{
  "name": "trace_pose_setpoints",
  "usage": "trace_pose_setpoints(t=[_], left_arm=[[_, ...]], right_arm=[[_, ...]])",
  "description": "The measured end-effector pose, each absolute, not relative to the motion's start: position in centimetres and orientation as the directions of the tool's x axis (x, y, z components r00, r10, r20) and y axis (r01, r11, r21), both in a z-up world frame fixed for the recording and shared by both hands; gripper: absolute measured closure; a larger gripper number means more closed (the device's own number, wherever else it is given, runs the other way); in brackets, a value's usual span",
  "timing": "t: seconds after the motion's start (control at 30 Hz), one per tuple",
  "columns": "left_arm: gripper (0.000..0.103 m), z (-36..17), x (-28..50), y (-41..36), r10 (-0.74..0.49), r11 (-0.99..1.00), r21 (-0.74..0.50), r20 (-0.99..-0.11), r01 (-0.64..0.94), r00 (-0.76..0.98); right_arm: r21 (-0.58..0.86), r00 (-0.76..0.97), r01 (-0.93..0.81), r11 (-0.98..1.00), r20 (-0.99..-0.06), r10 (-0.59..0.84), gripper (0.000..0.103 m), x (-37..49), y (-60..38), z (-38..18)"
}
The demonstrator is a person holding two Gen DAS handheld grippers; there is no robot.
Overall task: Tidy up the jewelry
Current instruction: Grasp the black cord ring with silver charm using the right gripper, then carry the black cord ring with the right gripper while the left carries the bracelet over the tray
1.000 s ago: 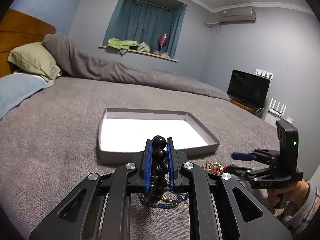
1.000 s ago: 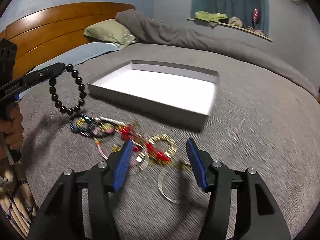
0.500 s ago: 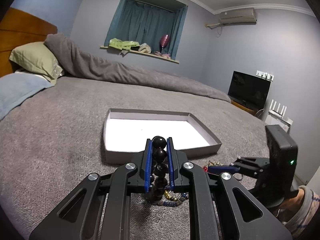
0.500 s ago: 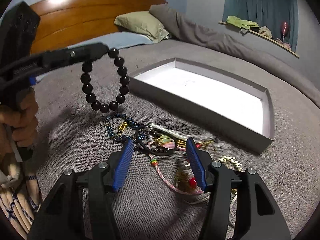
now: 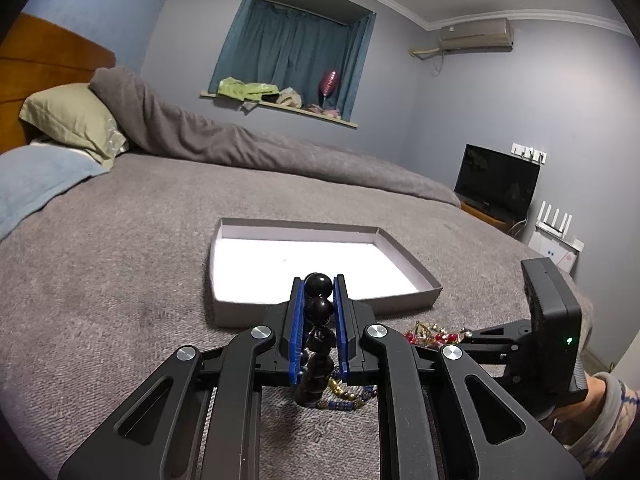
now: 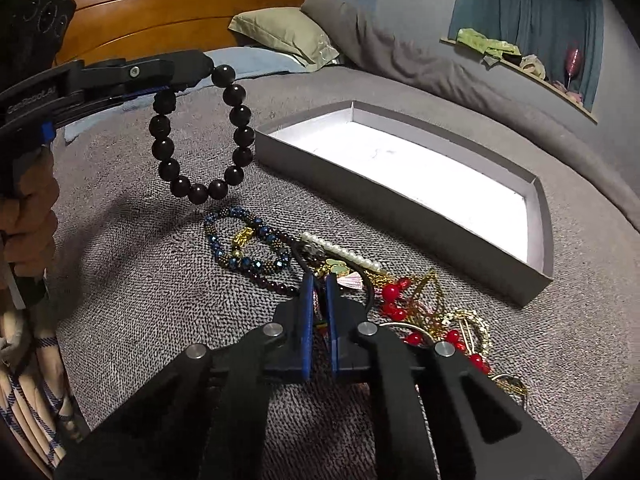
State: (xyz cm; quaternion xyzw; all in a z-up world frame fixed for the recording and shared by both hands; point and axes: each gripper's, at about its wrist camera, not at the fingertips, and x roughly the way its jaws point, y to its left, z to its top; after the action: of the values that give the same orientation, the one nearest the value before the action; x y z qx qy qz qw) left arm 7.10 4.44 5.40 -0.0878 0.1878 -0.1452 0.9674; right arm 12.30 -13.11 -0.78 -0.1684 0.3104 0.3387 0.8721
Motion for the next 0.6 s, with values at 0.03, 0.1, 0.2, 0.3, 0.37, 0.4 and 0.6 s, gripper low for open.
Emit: trace_pose_setpoints(t=[0.03, 0.1, 0.2, 0.3, 0.37, 0.4, 0.6], left_arm=[[0.088, 5.4, 7.1, 4.4, -0.314, 0.942, -0.225, -0.337, 0.248, 0.888], [0.088, 5.5, 7.1, 4.4, -0.315, 0.942, -0.226, -0.333, 0.249, 0.889], [0.088, 5.8, 7.1, 4.3, -0.319, 0.940, -0.225, -0.325, 0.255, 0.890], [0.088, 6.2, 7.2, 4.3, -0.330, 0.936, -0.231, -0.304, 0.267, 0.894], [0.088, 6.6, 7.3, 4.4, -0.342, 0.930, -0.237, -0.285, 0.280, 0.896], [0.088, 6.7, 7.3, 4.3, -0.347, 0.928, -0.240, -0.278, 0.285, 0.896], [0.088, 6.8, 7.9, 4.0, -0.373, 0.918, -0.250, -0.270, 0.309, 0.888]], right_arm=[[-0.081, 0.580, -0.694, 0.716, -0.652, 0.489, 0.097, 12.1, -13.3, -0.7], [-0.068, 0.587, -0.689, 0.721, -0.636, 0.501, 0.097, 12.0, -13.8, -0.2], [-0.024, 0.592, -0.683, 0.730, -0.604, 0.533, 0.097, 12.0, -14.9, 0.6], [0.042, 0.587, -0.683, 0.729, -0.562, 0.583, 0.098, 12.3, -16.1, 1.8], [0.082, 0.584, -0.684, 0.725, -0.533, 0.612, 0.098, 12.5, -16.7, 2.6], [0.104, 0.580, -0.686, 0.720, -0.521, 0.627, 0.098, 12.6, -17.0, 2.9], [0.204, 0.544, -0.683, 0.702, -0.499, 0.675, 0.098, 13.6, -18.6, 3.4]])
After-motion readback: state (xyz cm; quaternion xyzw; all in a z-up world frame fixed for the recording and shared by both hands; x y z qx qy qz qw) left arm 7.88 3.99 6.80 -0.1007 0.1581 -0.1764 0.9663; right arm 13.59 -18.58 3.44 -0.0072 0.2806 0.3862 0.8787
